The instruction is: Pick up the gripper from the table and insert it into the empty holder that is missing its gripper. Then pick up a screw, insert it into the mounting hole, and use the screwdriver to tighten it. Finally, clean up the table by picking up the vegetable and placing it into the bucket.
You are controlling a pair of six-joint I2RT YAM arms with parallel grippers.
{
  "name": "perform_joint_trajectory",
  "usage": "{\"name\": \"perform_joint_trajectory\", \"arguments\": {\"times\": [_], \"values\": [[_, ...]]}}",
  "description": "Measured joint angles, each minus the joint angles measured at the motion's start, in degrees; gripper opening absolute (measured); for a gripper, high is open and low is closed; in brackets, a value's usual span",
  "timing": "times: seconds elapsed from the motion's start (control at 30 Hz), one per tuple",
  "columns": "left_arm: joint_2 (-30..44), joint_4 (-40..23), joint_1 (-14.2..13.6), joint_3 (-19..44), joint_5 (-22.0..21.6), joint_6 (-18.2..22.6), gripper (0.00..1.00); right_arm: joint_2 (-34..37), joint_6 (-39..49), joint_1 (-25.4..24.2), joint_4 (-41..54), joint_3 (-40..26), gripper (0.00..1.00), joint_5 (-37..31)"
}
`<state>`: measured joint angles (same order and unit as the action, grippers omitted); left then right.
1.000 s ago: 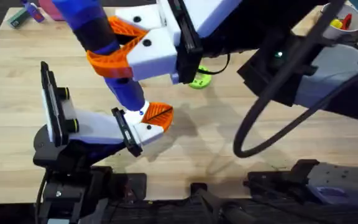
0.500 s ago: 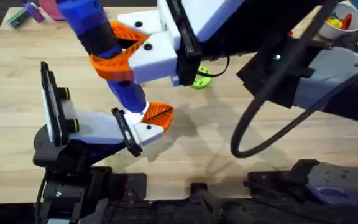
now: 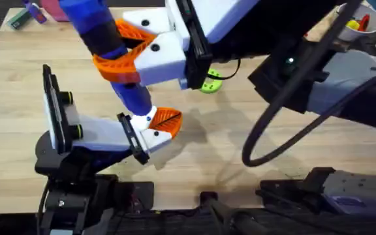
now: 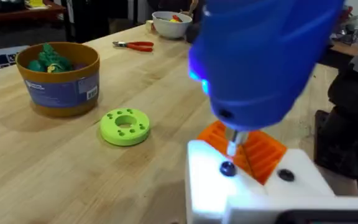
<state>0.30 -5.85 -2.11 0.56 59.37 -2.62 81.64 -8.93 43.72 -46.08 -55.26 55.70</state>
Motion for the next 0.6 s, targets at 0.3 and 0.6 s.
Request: {"name": "perform_joint_trajectory", "arguments": {"times": [0.3, 0.6], "values": [[0.0, 0.0, 0.0, 0.0, 0.0, 0.0, 0.008, 2.7, -0.1, 0.0, -0.7, 0.1, 0.024, -0.5], [0.0, 0.0, 0.0, 0.0, 0.0, 0.0, 0.007, 2.8, -0.5, 0.0, -1.1, 0.1, 0.024, -0.6]]}}
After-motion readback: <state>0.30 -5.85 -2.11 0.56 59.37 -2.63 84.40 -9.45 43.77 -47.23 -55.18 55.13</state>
